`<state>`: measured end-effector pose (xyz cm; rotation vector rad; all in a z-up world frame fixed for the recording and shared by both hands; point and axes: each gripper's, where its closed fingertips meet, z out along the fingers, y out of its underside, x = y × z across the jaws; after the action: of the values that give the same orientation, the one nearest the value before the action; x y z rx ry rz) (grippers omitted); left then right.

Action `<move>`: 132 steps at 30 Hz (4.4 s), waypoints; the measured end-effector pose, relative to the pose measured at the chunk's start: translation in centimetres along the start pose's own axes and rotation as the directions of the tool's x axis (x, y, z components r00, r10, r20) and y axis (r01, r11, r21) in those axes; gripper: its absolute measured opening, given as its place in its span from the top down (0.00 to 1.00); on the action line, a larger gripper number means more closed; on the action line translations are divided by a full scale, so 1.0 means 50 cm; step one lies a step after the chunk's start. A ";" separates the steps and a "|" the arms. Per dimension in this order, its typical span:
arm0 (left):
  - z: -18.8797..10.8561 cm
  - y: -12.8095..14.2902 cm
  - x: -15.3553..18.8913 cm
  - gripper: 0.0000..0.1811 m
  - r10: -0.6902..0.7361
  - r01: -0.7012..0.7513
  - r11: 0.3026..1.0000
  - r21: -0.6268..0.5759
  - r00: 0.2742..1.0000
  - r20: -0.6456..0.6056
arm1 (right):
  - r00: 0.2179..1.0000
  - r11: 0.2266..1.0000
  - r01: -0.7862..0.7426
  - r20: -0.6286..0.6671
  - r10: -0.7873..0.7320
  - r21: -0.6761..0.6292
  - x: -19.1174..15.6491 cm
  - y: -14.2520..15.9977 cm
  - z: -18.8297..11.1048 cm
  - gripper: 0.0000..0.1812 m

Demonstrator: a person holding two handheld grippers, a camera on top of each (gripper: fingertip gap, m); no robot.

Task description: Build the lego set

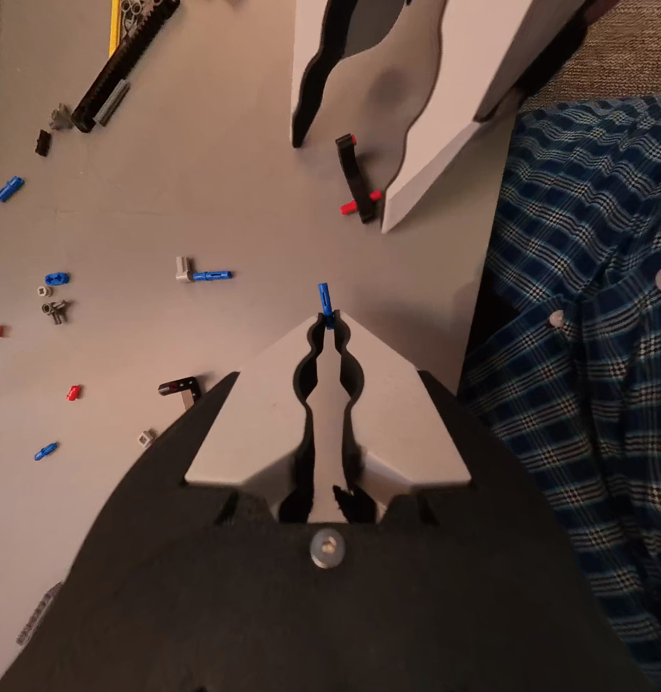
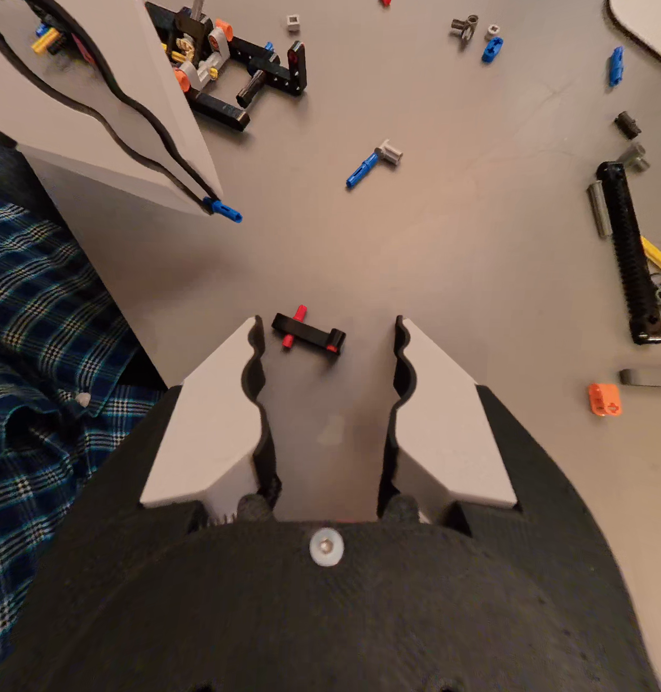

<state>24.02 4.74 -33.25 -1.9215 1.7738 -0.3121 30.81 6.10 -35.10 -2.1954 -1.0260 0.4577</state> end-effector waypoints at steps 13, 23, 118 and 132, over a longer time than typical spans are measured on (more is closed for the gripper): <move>0.029 -0.014 0.017 0.99 -0.003 0.003 1.000 0.023 0.999 -0.036 | 0.997 0.998 0.069 -0.030 -0.068 0.012 -0.018 0.006 -0.006 0.73; 0.025 -0.002 0.017 0.99 -0.002 0.002 1.000 0.009 0.999 -0.034 | 0.935 0.958 0.286 0.216 -0.280 0.008 -0.053 -0.008 0.012 0.83; 0.047 -0.016 0.031 1.00 0.338 -0.336 0.940 0.052 0.906 -0.256 | 0.760 0.877 0.460 0.450 -0.469 0.137 -0.077 -0.041 0.034 0.80; 0.048 -0.019 0.042 0.99 0.166 -0.155 0.985 0.071 0.969 -0.185 | 0.776 0.882 0.451 0.428 -0.464 0.138 -0.080 -0.043 0.040 0.80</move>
<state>26.28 3.21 -35.15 -1.7449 2.0075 -0.4966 26.02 4.85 -34.88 -1.7494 -1.7404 0.7620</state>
